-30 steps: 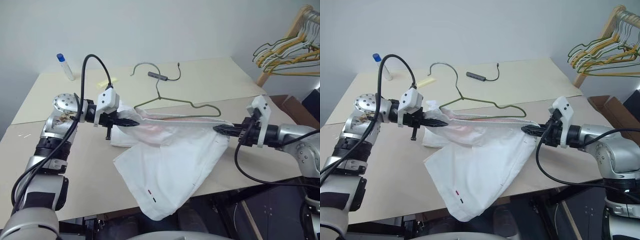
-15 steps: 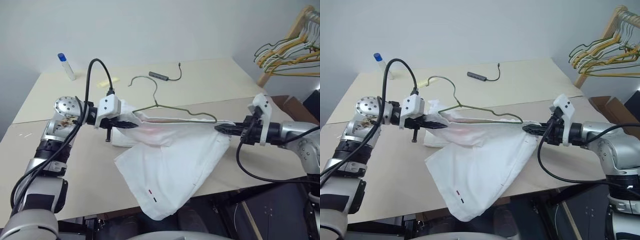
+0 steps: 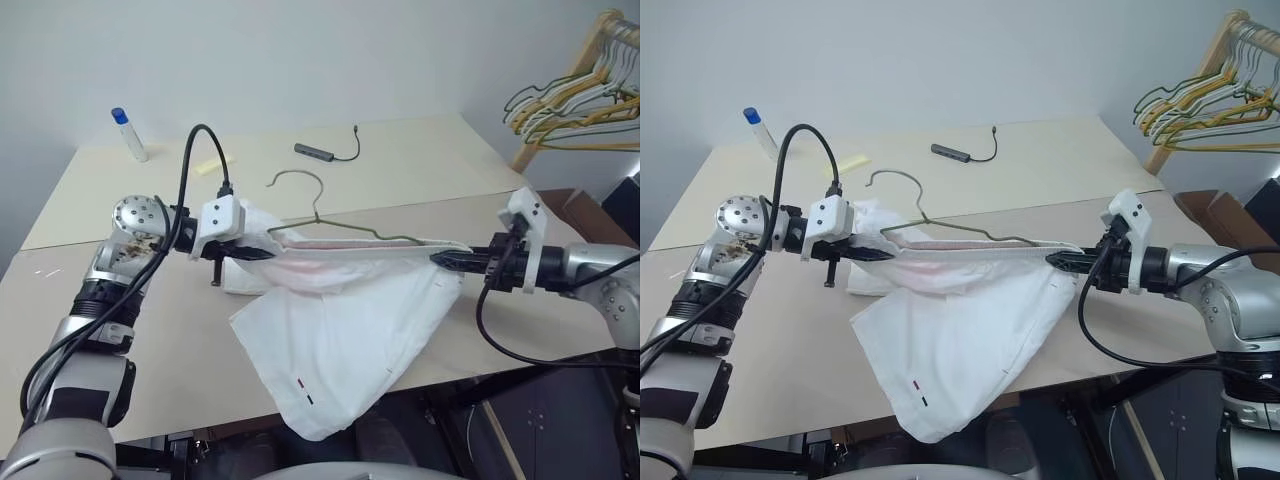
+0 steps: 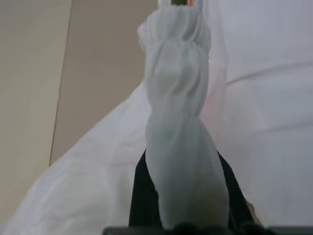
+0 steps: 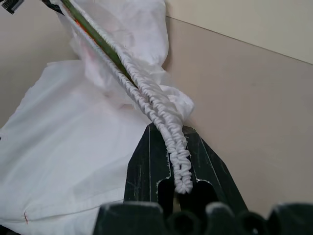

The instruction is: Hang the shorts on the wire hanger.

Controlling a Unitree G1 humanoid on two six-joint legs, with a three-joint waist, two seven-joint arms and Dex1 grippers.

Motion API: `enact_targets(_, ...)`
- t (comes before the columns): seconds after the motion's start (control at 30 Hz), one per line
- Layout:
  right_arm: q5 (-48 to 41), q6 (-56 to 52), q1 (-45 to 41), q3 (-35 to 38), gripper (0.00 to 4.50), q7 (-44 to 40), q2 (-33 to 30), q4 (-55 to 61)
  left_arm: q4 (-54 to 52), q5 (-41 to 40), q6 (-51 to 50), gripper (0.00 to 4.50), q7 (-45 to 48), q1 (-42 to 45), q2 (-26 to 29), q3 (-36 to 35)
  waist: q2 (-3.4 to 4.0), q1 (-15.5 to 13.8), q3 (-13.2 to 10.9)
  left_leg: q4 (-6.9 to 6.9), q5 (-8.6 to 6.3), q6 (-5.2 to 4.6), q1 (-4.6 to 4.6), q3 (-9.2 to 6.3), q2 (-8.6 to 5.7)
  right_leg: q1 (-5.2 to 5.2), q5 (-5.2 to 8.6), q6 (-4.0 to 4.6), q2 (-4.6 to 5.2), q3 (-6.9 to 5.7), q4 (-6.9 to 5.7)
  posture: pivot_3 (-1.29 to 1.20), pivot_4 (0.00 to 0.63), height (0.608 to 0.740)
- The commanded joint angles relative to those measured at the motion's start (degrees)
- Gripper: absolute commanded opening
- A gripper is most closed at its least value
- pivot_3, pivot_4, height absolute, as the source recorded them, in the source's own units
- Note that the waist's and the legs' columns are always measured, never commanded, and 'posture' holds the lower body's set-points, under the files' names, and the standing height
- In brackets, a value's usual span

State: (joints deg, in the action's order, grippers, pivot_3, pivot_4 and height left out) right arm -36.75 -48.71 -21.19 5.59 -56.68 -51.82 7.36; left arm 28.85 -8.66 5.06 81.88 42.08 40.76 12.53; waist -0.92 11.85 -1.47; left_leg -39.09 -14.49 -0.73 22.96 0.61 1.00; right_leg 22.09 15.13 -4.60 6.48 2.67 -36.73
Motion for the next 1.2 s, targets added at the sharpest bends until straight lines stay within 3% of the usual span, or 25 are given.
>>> enact_targets(0.03, 1.10, 0.52, -1.19, 5.01, 0.02, 0.88, -3.16, -1.87, 2.44, 3.28, 0.96, 0.00, -0.13, -0.28, 3.68, -0.68, 0.00, 0.00, 0.00, 0.00, 0.00, 0.00, 0.00, 0.01, 0.00, 0.00, 0.00, 0.00, 0.00, 0.00, 0.01, -0.22, 0.000, 0.740)
enact_targets(0.3, 0.81, 0.80, -1.82, 4.36, 0.02, 0.63, -3.07, 1.09, 6.12, 8.96, 3.20, 0.00, -4.66, 1.92, 2.82, 2.52, 0.00, -0.02, 0.00, 0.00, 0.00, 0.00, 0.01, 0.00, -0.01, 0.00, 0.00, 0.00, 0.00, 0.00, 0.01, -0.22, 0.000, 0.740)
enact_targets(0.47, 1.83, 1.21, -2.06, 1.94, 0.02, 2.05, -1.98, 6.27, 7.23, 7.28, 2.27, 0.00, -4.43, 4.19, 0.69, 2.36, 0.00, -0.01, 0.00, 0.00, 0.00, 0.00, 0.01, 0.01, -0.01, 0.00, 0.00, -0.01, 0.00, 0.00, 0.01, -0.23, 0.000, 0.740)
enact_targets(0.9, 1.37, -0.67, -4.70, 0.93, 4.34, 5.84, -0.24, 11.95, 6.77, 6.52, 0.81, 0.00, -3.67, 6.87, -3.54, 1.61, 0.00, 0.02, 0.00, -0.02, 0.00, 0.00, 0.11, -0.02, -0.02, 0.04, 0.01, -0.01, 0.02, -0.03, 0.01, -0.24, 0.000, 0.740)
enact_targets(1.07, 3.29, -2.78, -11.30, -5.21, 4.45, 6.78, -0.09, 14.80, 5.76, 5.51, 0.51, 0.00, -2.61, 7.78, -4.27, 1.04, 0.01, 0.50, 0.00, -0.03, 0.00, 0.00, 0.03, -0.01, -0.01, 0.06, 0.01, -0.01, 0.00, 0.01, -0.03, -0.24, 0.000, 0.740)
enact_targets(1.2, 10.44, -2.99, -19.18, -16.64, 4.45, 5.70, 0.19, 11.02, 5.09, 4.92, -0.19, 0.00, -2.24, 9.03, -5.63, 0.66, 0.02, 1.02, 0.00, -0.02, 0.00, 0.00, 0.07, -0.07, -0.01, 0.07, 0.01, -0.01, -0.01, -0.02, -0.01, -0.24, 0.000, 0.740)
